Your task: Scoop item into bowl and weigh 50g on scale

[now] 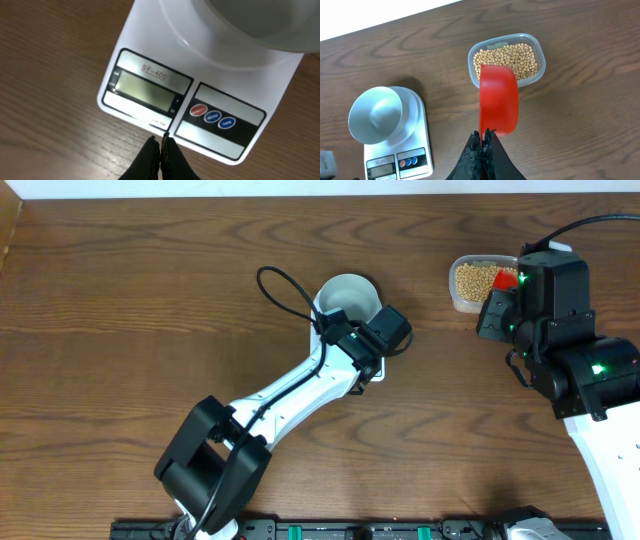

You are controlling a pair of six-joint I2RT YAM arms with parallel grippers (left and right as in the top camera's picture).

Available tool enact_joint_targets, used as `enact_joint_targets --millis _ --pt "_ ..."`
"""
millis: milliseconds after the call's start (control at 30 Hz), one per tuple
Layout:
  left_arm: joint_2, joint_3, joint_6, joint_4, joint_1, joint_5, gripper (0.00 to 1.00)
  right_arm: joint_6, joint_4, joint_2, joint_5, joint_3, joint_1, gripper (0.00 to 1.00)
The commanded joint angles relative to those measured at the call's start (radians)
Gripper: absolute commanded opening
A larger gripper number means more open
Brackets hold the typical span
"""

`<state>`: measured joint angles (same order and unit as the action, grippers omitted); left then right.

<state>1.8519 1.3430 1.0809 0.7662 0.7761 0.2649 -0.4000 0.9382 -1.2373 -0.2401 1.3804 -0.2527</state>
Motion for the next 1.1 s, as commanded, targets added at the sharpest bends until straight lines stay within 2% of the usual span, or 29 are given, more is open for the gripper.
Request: enact_joint_targets --millis 0,400,633,1067 --pt "0.007 -0.005 0.008 -0.018 -0.002 0.018 0.07 0.016 0.0 -0.006 -0.013 0.019 0.005 0.01" --pt "0.03 -0.005 0.004 -0.043 -0.001 0.006 0.07 0.021 -0.003 -0.007 -0.014 0.018 0.005 0.01" --pt "0.051 -0.005 -0.155 -0.104 -0.003 0.005 0.07 0.02 -0.004 -0.007 -0.013 0.018 0.005 0.01" --pt "0.09 -0.005 -0.153 -0.124 -0.003 0.009 0.08 0.02 -0.004 -0.014 -0.013 0.018 0.005 0.01"
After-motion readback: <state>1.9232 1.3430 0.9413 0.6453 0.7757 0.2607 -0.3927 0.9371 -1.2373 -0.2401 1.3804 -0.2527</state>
